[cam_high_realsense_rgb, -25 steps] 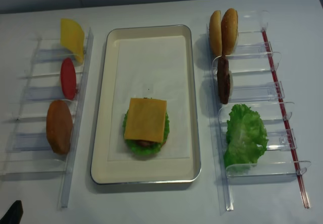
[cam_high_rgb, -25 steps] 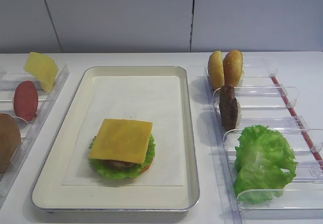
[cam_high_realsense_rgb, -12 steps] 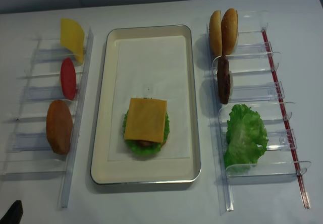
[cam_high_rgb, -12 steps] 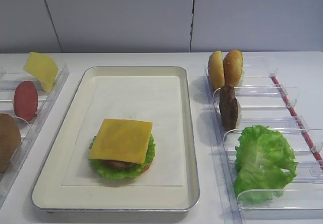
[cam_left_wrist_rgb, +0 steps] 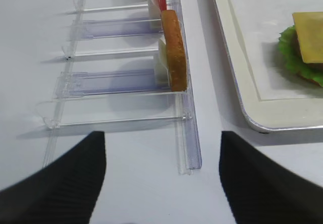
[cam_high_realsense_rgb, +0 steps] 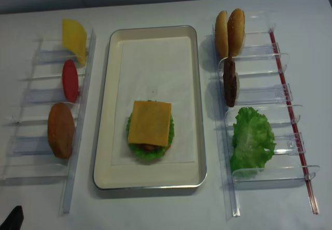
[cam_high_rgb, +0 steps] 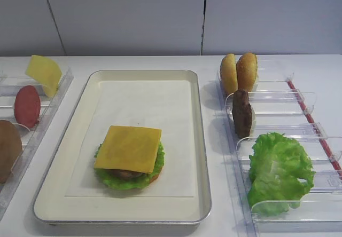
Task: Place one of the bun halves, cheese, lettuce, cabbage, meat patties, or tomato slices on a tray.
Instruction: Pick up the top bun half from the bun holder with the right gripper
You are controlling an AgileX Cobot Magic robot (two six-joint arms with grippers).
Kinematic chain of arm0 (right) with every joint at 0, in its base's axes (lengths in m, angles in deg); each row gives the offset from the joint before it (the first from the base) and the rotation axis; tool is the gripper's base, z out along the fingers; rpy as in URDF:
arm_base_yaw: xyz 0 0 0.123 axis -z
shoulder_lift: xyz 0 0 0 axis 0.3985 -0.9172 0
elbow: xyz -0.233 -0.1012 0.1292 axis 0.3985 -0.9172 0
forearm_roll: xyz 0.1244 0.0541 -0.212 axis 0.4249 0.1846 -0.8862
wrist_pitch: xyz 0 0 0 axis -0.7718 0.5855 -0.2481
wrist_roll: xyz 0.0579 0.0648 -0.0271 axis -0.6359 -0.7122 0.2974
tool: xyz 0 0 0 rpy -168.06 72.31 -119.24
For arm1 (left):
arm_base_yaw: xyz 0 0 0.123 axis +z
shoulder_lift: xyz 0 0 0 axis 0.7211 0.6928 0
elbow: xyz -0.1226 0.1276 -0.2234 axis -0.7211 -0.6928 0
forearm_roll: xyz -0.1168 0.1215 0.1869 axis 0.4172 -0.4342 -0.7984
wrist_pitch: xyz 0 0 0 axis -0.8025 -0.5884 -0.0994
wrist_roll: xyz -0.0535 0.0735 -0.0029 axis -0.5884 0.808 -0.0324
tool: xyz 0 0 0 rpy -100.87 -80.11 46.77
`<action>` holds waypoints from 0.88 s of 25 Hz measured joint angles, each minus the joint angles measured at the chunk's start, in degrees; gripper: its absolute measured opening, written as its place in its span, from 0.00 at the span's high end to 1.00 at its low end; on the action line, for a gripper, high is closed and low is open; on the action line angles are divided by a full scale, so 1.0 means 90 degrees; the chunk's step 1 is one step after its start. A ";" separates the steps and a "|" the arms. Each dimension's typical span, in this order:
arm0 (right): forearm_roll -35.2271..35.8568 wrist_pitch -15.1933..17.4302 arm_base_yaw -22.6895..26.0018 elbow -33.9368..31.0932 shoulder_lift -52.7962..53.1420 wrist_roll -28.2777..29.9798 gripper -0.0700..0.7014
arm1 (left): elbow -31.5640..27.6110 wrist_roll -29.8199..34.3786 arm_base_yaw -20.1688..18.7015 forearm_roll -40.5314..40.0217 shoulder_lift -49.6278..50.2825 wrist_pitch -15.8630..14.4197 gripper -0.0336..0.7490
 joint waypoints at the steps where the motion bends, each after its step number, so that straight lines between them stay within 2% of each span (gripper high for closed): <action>1: -0.0015 -0.0015 0.0000 0.0014 0.0000 0.0000 0.20 | 0.0000 0.0000 0.0000 0.0000 0.0000 0.0000 0.38; 9: 0.0169 -0.0535 0.0000 0.0285 -0.0017 0.0140 0.20 | 0.0000 0.0000 0.0000 0.0000 0.0000 0.0000 0.38; 12: 0.0411 -0.0474 0.0000 0.0610 -0.0396 0.0542 0.20 | 0.0000 0.0000 0.0000 0.0000 0.0000 0.0000 0.38; 15: 0.0453 -0.0253 0.0000 0.1126 -0.0986 0.0851 0.20 | 0.0000 0.0000 0.0000 0.0000 0.0000 0.0000 0.38; 22: 0.0927 -0.0116 0.0000 0.2184 -0.2262 0.0981 0.20 | 0.0000 0.0000 0.0000 0.0000 0.0000 0.0000 0.38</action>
